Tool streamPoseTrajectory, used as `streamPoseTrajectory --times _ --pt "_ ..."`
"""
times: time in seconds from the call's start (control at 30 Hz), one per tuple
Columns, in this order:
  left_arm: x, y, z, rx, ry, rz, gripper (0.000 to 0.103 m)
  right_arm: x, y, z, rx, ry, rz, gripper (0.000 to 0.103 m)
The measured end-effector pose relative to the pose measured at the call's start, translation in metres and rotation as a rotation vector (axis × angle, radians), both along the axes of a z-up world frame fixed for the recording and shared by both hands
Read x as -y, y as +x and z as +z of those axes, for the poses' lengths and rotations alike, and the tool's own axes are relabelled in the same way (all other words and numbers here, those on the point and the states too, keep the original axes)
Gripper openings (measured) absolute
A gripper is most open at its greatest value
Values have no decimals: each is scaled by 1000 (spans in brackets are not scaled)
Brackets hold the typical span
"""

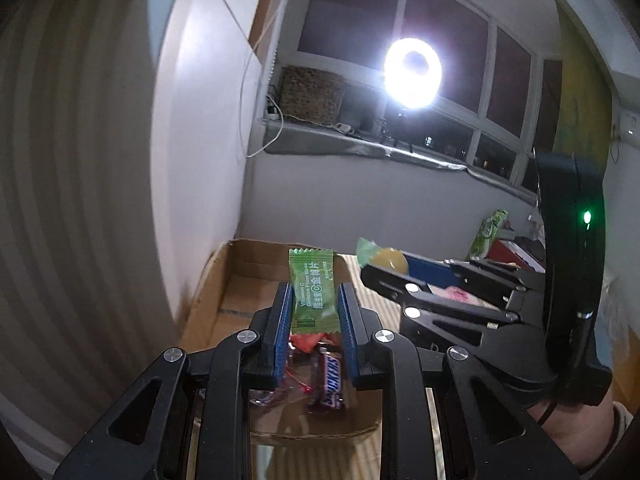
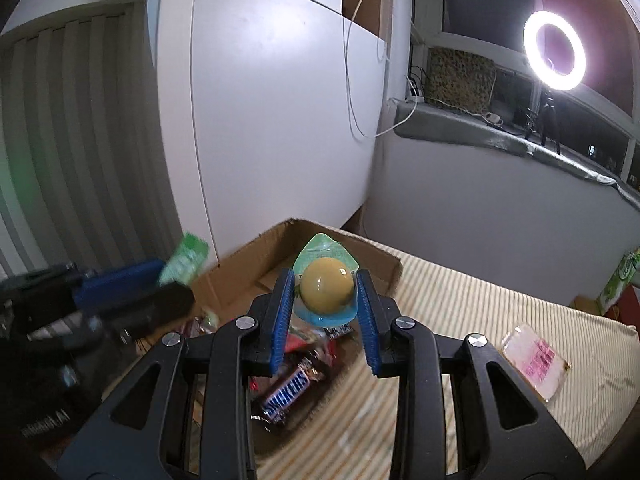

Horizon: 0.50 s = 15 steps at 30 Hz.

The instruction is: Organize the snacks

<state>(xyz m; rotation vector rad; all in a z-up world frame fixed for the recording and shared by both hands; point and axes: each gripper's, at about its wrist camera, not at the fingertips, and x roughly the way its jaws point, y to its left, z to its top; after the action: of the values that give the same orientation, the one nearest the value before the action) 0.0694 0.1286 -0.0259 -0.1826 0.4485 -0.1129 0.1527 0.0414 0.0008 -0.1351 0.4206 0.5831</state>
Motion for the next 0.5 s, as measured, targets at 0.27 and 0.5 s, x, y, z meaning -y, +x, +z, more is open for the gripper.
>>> streamPoseTrajectory --times 0.27,0.5 --pt "-8 8 -11 -25 -17 -26 21 -6 5 0 -8 -5 7 32" --pt "-23 17 -22 -62 -52 -22 21 -17 17 -8 -30 -5 38 32"
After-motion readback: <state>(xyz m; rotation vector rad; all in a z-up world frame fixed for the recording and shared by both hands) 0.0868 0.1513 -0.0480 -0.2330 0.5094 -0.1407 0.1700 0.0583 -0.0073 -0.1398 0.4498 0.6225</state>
